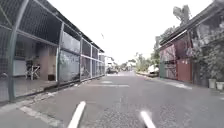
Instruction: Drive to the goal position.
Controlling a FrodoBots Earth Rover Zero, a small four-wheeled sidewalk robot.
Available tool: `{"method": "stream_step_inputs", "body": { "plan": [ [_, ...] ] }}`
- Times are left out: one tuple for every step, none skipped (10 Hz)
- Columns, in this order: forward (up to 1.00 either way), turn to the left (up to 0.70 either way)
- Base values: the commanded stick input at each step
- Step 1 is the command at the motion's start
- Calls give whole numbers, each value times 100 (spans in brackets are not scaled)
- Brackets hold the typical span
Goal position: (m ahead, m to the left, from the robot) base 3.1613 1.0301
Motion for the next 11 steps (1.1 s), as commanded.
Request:
{"method": "stream_step_inputs", "body": {
  "plan": [
    [10, 0],
    [38, 0],
    [57, 0],
    [61, 0],
    [65, 0],
    [69, 0],
    [70, 0],
    [70, 0],
    [70, 0],
    [70, 0],
    [70, -2]
  ]
}}
